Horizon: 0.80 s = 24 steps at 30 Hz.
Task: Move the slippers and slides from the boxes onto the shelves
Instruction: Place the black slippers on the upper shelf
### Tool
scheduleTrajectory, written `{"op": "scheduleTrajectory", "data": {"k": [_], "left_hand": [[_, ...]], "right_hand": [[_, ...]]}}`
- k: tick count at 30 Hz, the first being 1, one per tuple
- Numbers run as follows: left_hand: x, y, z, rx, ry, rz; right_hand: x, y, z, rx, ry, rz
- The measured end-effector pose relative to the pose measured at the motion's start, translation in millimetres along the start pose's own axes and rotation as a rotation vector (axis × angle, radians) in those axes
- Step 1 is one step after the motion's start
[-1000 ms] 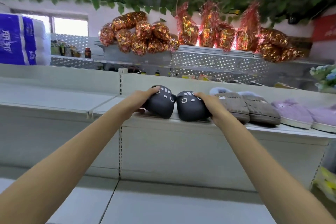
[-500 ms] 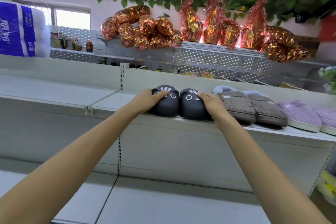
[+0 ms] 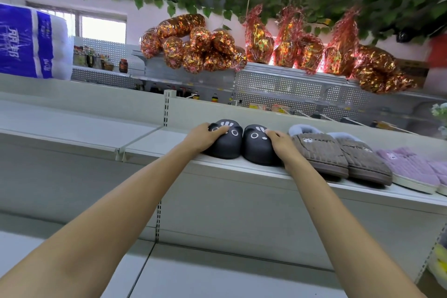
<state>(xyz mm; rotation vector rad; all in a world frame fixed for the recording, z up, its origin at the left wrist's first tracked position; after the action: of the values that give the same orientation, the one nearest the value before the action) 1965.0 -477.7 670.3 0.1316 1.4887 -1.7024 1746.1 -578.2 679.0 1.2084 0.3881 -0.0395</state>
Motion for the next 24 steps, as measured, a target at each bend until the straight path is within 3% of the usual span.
{"op": "scheduleTrajectory", "data": {"k": [5, 10, 15, 24], "left_hand": [[-12, -12, -25, 0.071, -0.219, 0.137], [-32, -7, -75, 0.333, -0.313, 0.006], [-62, 22, -132, 0.524, -0.326, -0.045], [-102, 115, -231, 0.472, -0.288, -0.013]], "right_hand": [[-2, 1, -10, -0.064, -0.120, -0.067], [3, 34, -62, -0.429, -0.229, -0.234], [38, 60, -129, -0.656, 0.058, -0.169], [136, 24, -225, -0.741, 0.350, -0.105]]}}
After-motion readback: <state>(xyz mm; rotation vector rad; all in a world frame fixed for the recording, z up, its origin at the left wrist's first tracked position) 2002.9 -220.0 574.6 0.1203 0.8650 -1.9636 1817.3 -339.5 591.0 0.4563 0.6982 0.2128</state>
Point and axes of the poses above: each hand's wrist, its own z-axis towards the middle knuckle, its own x-axis out of the palm, y = z × x, the point moved 4 cm from there along z, towards the middle knuckle, and after that the axes turned 5 degrees about z, right-handed, at the moved point
